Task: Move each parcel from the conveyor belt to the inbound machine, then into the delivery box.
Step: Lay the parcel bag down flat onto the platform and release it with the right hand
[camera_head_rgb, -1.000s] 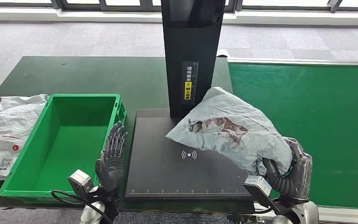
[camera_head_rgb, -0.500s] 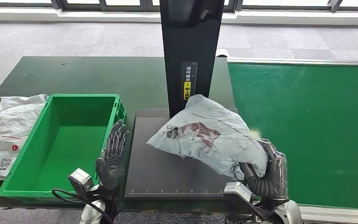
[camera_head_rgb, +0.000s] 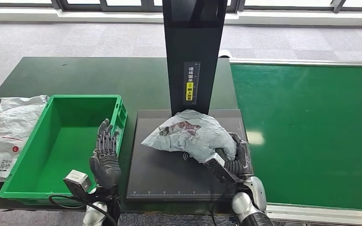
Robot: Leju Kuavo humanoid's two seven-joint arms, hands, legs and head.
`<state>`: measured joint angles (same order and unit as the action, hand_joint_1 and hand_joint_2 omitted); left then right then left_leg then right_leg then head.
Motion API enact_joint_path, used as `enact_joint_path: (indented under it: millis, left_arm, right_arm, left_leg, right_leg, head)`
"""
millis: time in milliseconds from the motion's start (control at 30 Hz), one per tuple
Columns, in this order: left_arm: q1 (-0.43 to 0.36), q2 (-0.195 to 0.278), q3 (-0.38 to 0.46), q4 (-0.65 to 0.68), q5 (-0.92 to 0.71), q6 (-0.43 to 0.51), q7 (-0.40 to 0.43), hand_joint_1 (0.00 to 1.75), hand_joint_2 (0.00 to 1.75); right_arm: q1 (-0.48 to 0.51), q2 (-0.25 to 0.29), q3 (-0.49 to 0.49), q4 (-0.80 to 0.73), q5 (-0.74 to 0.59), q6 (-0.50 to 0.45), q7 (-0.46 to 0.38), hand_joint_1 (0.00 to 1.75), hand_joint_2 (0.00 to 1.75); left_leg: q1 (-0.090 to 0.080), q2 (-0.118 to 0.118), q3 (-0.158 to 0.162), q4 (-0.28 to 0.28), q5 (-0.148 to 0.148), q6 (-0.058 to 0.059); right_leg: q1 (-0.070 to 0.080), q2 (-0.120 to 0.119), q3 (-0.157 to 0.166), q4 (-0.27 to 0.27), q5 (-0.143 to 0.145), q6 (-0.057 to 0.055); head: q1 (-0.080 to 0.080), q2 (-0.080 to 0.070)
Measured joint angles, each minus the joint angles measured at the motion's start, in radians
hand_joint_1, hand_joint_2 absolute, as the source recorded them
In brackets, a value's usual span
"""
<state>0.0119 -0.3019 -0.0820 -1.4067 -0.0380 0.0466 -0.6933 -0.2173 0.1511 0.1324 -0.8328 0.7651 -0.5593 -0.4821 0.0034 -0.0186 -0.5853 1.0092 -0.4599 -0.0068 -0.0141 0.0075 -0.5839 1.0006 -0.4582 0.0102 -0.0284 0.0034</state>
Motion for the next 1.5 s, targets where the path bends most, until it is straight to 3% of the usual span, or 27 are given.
enact_joint_path:
  millis: [67, 267, 433, 733, 1000, 1233, 1367, 1500]
  left_arm:
    - [0.001, 0.0, 0.0, -0.01, 0.006, 0.014, -0.002, 0.0, 0.0]
    - [0.003, 0.0, 0.0, -0.022, 0.044, -0.006, 0.005, 0.0, 0.0]
    - [0.009, 0.001, 0.0, -0.037, 0.118, -0.061, 0.005, 0.0, 0.0]
    - [0.038, 0.001, 0.0, -0.077, 0.115, -0.073, 0.066, 0.0, 0.0]
    - [0.037, 0.001, 0.0, -0.081, 0.103, -0.085, 0.074, 0.0, 0.0]
    - [0.033, 0.002, -0.006, -0.087, -0.035, -0.069, 0.075, 0.0, 0.0]
    - [0.02, 0.007, -0.042, -0.086, -0.171, -0.084, 0.086, 0.0, 1.75]
    - [-0.019, 0.011, -0.102, -0.058, -0.397, -0.034, 0.123, 0.0, 1.75]
  right_arm:
    - [-0.036, 0.011, -0.009, 0.071, 0.01, 0.016, 0.018, 0.01, 1.75]
    - [-0.07, 0.032, -0.022, 0.152, 0.066, 0.04, 0.059, 0.0, 1.75]
    - [-0.039, 0.04, -0.033, 0.132, 0.062, 0.115, 0.021, 0.0, 1.75]
    - [0.191, 0.052, -0.035, -0.208, -0.017, 0.337, -0.01, 0.0, 1.75]
    - [0.288, 0.051, -0.034, -0.381, -0.033, 0.37, -0.013, 0.0, 1.75]
    - [0.377, 0.051, -0.029, -0.529, -0.087, 0.438, -0.002, 0.0, 1.75]
    - [0.42, 0.05, -0.029, -0.619, -0.134, 0.494, 0.006, 0.0, 1.75]
    - [0.43, 0.05, -0.029, -0.659, -0.16, 0.54, -0.023, 0.0, 1.75]
  left_leg:
    - [0.0, 0.0, 0.0, 0.0, 0.0, 0.0]
    - [0.0, 0.0, 0.0, 0.0, -0.001, -0.001]
    - [0.0, 0.0, 0.0, 0.0, -0.001, -0.001]
    - [0.0, -0.001, -0.001, 0.0, -0.002, -0.001]
    - [0.0, 0.001, 0.0, 0.0, -0.003, -0.001]
    - [0.0, 0.001, 0.001, 0.0, -0.003, -0.001]
    - [0.0, 0.001, 0.0, 0.0, -0.003, -0.001]
    - [0.0, 0.001, 0.001, 0.0, -0.003, -0.001]
  right_leg:
    - [0.0, 0.0, 0.0, 0.0, 0.0, 0.0]
    - [0.0, 0.0, -0.001, 0.0, 0.0, -0.001]
    - [0.0, 0.0, -0.001, 0.0, -0.001, -0.001]
    - [0.0, 0.0, -0.001, 0.0, -0.002, 0.0]
    - [0.0, 0.0, -0.001, 0.0, -0.002, -0.001]
    - [0.0, 0.0, 0.0, -0.001, -0.002, -0.001]
    - [0.0, 0.0, -0.001, -0.001, -0.003, -0.001]
    - [0.0, 0.0, -0.001, -0.001, -0.003, -0.001]
  head:
    - [0.0, 0.0]
    - [0.0, 0.0]
    - [0.0, 0.0]
    - [0.0, 0.0]
    - [0.0, 0.0]
    - [0.0, 0.0]
    - [0.0, 0.0]
    - [0.0, 0.0]
